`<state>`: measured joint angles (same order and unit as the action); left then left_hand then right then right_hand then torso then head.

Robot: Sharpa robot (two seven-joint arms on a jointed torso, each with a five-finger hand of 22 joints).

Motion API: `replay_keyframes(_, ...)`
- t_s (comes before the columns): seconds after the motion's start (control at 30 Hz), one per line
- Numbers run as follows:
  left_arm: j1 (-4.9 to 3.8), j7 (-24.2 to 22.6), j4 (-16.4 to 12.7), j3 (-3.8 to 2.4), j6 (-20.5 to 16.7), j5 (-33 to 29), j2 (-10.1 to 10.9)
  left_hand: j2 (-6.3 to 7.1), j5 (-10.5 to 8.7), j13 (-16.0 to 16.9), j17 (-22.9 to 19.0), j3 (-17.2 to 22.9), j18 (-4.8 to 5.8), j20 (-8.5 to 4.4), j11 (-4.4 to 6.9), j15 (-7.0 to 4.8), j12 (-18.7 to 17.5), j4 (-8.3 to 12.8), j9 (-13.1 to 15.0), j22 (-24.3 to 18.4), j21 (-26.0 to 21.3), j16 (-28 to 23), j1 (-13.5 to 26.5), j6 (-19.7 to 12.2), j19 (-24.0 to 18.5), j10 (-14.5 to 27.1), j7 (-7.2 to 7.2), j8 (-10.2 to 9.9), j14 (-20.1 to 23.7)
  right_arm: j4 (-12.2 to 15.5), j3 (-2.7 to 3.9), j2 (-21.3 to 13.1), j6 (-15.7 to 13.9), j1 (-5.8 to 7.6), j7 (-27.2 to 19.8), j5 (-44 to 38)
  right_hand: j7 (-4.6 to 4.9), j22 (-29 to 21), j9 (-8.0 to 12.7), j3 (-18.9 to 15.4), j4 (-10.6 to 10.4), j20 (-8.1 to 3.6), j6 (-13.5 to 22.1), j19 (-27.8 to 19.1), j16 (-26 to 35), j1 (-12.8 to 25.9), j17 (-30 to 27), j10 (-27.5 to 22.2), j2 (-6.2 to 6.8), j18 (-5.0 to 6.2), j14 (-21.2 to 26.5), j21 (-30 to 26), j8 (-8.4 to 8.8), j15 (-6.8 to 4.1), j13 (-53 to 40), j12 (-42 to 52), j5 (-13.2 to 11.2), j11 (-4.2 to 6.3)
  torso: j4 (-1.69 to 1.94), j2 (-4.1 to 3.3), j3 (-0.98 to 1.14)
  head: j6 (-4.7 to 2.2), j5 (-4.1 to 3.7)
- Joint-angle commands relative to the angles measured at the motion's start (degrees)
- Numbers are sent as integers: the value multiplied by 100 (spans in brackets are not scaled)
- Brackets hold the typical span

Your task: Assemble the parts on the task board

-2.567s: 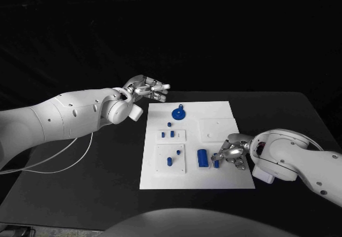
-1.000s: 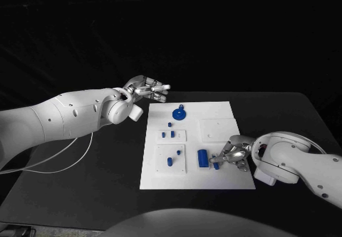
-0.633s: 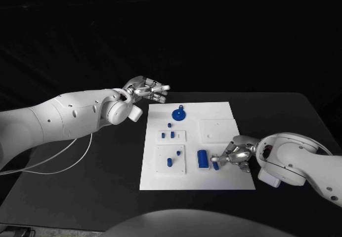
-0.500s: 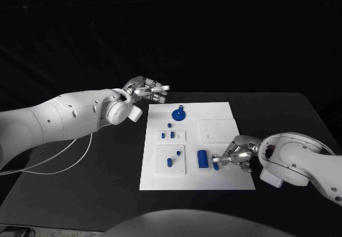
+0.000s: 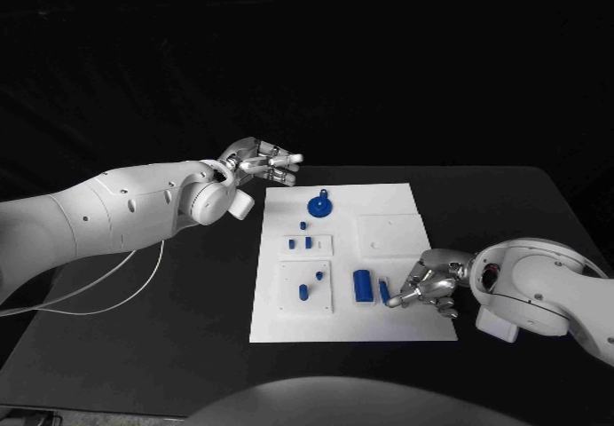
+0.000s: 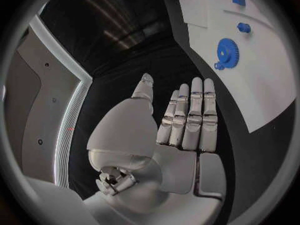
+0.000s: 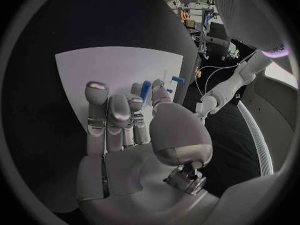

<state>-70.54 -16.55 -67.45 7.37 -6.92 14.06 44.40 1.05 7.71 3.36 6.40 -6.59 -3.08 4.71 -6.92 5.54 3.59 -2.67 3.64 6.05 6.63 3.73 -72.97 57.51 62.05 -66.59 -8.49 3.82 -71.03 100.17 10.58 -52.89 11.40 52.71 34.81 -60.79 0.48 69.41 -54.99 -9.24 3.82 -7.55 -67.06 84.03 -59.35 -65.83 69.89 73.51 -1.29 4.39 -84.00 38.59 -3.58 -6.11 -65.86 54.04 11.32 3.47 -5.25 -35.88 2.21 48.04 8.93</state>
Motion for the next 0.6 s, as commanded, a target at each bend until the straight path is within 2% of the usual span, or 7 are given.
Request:
replay_keyframes(0.03,3,-32,-11,-4,80,14,-6,4,-32,7,7,4,43,7,-1,9,-4,-24,2,-7,32,-13,41,-34,-11,33,-5,-1,40,12,2,14,333,-14,-63,66,-11,11,8,52,21,20,-37,278,-16,-33,8,-6,4,-10,-2,25,-12,0,7,29,23,-25,9,-4,0,0,-6)
replay_keyframes(0.3,3,-29,-12,-4,78,14,-1,4,-32,7,7,4,43,7,-1,9,-4,-24,2,-7,32,-13,41,-34,-11,33,-5,-1,40,-16,2,45,238,-23,3,-30,-24,7,-7,123,50,15,-57,277,-12,-44,6,-2,-29,-11,-1,6,-13,-7,8,33,7,-17,10,-1,-5,10,-4)
replay_keyframes(0.4,3,-29,-13,-4,81,14,-1,4,-32,7,7,4,43,7,-1,9,-4,-24,2,-7,32,-13,41,-34,-11,33,-5,-1,40,-43,2,65,145,-29,45,-103,-33,9,-28,242,53,10,-66,279,-12,-22,6,6,-61,-17,-5,9,-12,-11,9,37,-98,-8,8,0,-4,16,-1)
replay_keyframes(0.6,3,-29,-15,-3,82,14,1,4,-32,7,7,4,43,7,-1,9,-4,-24,2,-7,32,-13,41,-34,-11,33,-5,-1,40,-111,1,123,-65,-47,130,-241,-49,4,-60,460,26,0,-74,281,-10,23,5,14,-85,-23,-5,9,-11,-20,9,42,-151,0,9,-3,-3,18,1)
